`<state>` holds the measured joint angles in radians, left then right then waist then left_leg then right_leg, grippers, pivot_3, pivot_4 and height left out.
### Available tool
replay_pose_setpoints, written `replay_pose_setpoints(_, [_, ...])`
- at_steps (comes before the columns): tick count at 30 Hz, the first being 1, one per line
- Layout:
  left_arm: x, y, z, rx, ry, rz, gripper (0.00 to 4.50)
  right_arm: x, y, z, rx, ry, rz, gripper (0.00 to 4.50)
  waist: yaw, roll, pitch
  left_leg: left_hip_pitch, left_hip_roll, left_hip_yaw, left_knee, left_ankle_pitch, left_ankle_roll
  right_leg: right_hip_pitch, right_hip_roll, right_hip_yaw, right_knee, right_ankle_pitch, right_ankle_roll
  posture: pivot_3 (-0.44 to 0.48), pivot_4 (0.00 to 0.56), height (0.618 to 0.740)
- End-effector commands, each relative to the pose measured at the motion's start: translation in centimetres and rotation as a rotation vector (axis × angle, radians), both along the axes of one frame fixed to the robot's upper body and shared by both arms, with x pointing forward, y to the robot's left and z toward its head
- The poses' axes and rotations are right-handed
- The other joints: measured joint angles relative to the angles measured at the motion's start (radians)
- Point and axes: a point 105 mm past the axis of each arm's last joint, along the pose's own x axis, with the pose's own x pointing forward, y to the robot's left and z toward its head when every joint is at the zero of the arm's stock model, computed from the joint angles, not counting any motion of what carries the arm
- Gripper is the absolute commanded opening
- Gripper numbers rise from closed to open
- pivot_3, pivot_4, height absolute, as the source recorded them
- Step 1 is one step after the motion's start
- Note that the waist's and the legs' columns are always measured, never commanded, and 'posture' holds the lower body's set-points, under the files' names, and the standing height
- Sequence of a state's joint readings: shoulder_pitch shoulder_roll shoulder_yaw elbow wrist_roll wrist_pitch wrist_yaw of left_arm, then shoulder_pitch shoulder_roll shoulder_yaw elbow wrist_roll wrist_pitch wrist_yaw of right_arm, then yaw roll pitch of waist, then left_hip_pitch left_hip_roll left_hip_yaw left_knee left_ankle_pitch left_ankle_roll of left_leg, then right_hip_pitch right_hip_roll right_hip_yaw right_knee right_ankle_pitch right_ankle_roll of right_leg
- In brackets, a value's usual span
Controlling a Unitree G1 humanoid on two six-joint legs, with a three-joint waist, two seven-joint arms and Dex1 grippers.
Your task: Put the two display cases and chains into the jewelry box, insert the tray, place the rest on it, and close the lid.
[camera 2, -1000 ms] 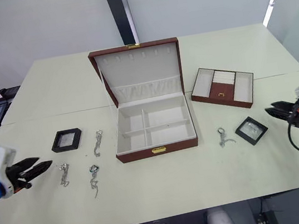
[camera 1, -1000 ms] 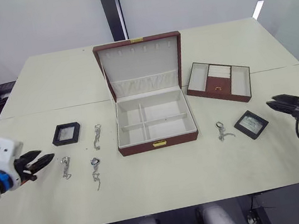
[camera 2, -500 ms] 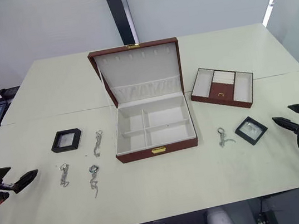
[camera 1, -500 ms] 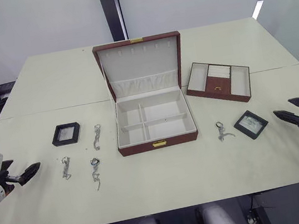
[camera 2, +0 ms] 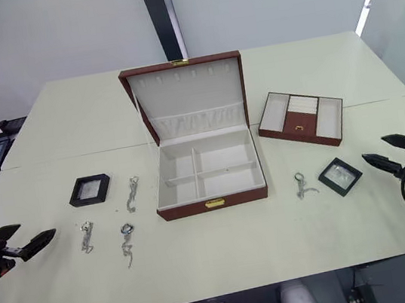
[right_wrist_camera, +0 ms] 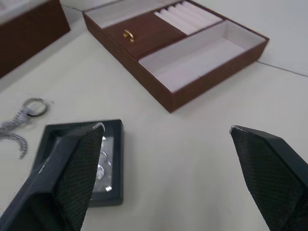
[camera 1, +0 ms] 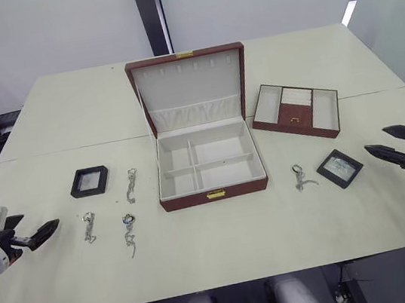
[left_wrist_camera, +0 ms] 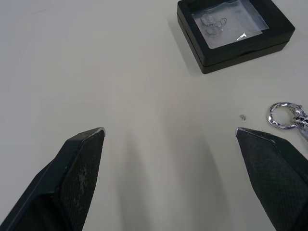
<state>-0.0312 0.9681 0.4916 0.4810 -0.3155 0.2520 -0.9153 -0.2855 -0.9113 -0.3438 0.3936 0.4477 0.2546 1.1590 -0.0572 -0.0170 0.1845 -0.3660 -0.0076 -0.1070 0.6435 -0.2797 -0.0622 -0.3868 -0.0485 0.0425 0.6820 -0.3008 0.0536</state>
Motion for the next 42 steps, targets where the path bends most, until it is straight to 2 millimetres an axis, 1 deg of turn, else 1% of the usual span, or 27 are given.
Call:
replay_pose_setpoints(1, [0.2,-0.2,2.1,0.028,-0.026,-0.040,4.50,-0.5,1.4,3.2,0.021,-0.086,0.081,4.46,0.002,0.000,0.000,0.000,0.000,0.000,0.000,0.000,0.000,0.000,0.000,0.000,0.000,0.000,0.000,0.000,0.150,0.740])
replay_pose_setpoints(3, [0.0,-0.5,1.9,0.025,0.008,-0.066,4.50,-0.8,2.9,4.2,0.030,-0.103,0.144,4.46,0.002,0.000,0.000,0.000,0.000,0.000,0.000,0.000,0.000,0.000,0.000,0.000,0.000,0.000,0.000,0.000,0.150,0.740])
replay_pose_setpoints(5, [-0.1,-0.8,1.7,0.033,0.044,-0.093,4.50,-1.3,4.9,5.2,0.033,-0.114,0.228,4.46,0.002,0.000,0.000,0.000,0.000,0.000,0.000,0.000,0.000,0.000,0.000,0.000,0.000,0.000,0.000,0.000,0.150,0.740])
replay_pose_setpoints(8, [-0.2,-1.5,1.4,0.046,0.086,-0.135,4.50,-2.3,8.2,6.6,0.054,-0.137,0.358,4.46,0.003,0.000,0.000,0.000,0.000,-0.001,0.000,0.000,0.000,0.000,0.000,0.000,0.000,0.000,0.000,0.000,0.150,0.740])
replay_pose_setpoints(9, [-0.2,-1.8,1.3,0.048,0.103,-0.155,4.50,-2.8,9.6,7.0,0.067,-0.141,0.415,4.46,0.002,0.000,0.000,0.000,0.000,-0.001,0.000,0.000,0.000,0.000,0.000,0.000,0.000,0.000,0.000,0.000,0.150,0.740])
replay_pose_setpoints(10, [-0.3,-2.1,1.1,0.053,0.122,-0.177,4.50,-3.4,10.8,7.3,0.075,-0.138,0.468,4.46,0.002,0.000,0.000,0.000,0.001,-0.001,0.000,0.000,0.000,0.000,0.000,0.000,0.000,0.000,0.000,0.000,0.150,0.740])
replay_pose_setpoints(13, [-0.3,-2.8,1.3,0.061,0.148,-0.226,4.50,-4.8,13.7,7.7,0.075,-0.133,0.588,4.46,0.003,0.000,0.000,0.000,0.001,-0.001,0.000,0.000,0.000,0.000,0.000,-0.001,0.000,0.000,0.000,0.000,0.150,0.740])
replay_pose_setpoints(16, [-0.5,-3.6,1.4,0.058,0.163,-0.270,4.50,-5.7,15.9,7.9,0.054,-0.145,0.672,4.46,0.004,0.000,0.000,-0.001,0.001,-0.001,0.000,0.000,0.000,0.000,0.000,-0.001,0.000,0.000,0.000,0.000,0.150,0.740])
replay_pose_setpoints(18, [-0.6,-4.0,1.4,0.043,0.149,-0.276,4.50,-5.9,17.0,8.2,0.035,-0.172,0.701,4.46,0.005,0.000,0.000,-0.001,0.001,-0.001,0.000,0.000,0.000,0.000,-0.001,-0.001,0.000,0.000,0.000,0.000,0.150,0.740])
replay_pose_setpoints(20, [-0.5,-4.5,1.5,0.002,0.107,-0.258,4.50,-6.1,17.7,8.7,0.033,-0.197,0.722,4.46,0.005,0.000,0.000,-0.001,0.001,-0.001,0.000,0.000,0.000,0.000,-0.001,-0.001,-0.001,0.000,0.000,0.000,0.150,0.740])
replay_pose_setpoints(25, [-0.5,-6.7,0.4,-0.083,-0.002,-0.191,4.50,-6.4,19.3,9.3,0.033,-0.246,0.764,4.46,0.008,0.000,0.000,-0.001,0.002,-0.001,0.000,0.000,0.000,0.000,-0.002,-0.001,-0.001,0.000,0.000,0.000,0.150,0.740])
replay_pose_setpoints(29, [-0.8,-8.0,-1.6,-0.133,-0.063,-0.109,4.50,-6.3,19.9,9.2,0.037,-0.245,0.783,4.46,0.011,-0.001,0.000,-0.001,0.002,-0.001,0.001,0.000,0.000,0.000,-0.004,-0.001,-0.001,0.000,0.000,0.000,0.150,0.740])
replay_pose_setpoints(31, [-0.9,-8.2,-2.1,-0.119,-0.103,-0.063,4.50,-6.1,19.9,9.0,0.033,-0.240,0.784,4.46,0.016,-0.001,0.000,-0.001,0.002,-0.001,0.001,0.000,0.000,0.000,-0.004,-0.001,-0.001,0.000,0.000,0.000,0.150,0.740])
replay_pose_setpoints(36, [-0.3,-8.3,-2.7,-0.122,-0.206,0.042,4.50,-5.7,19.8,8.7,0.009,-0.230,0.795,4.46,0.026,-0.002,0.000,-0.001,0.001,-0.001,0.001,0.000,0.000,0.000,-0.004,-0.001,-0.001,0.000,0.000,0.000,0.150,0.740])
replay_pose_setpoints(39, [-0.2,-8.5,-3.3,-0.143,-0.219,0.073,4.50,-5.6,20.0,8.9,0.008,-0.236,0.807,4.46,0.026,-0.002,-0.001,-0.001,0.001,-0.001,0.001,0.000,0.000,0.000,-0.005,-0.001,-0.001,0.000,0.000,0.000,0.150,0.740])
replay_pose_setpoints(42, [-0.4,-9.1,-4.2,-0.166,-0.192,0.074,4.50,-5.5,20.0,8.8,0.002,-0.231,0.813,4.46,0.026,-0.002,-0.001,-0.001,0.001,-0.001,0.001,0.000,0.000,0.000,-0.004,-0.001,-0.001,0.000,0.000,0.000,0.150,0.740])
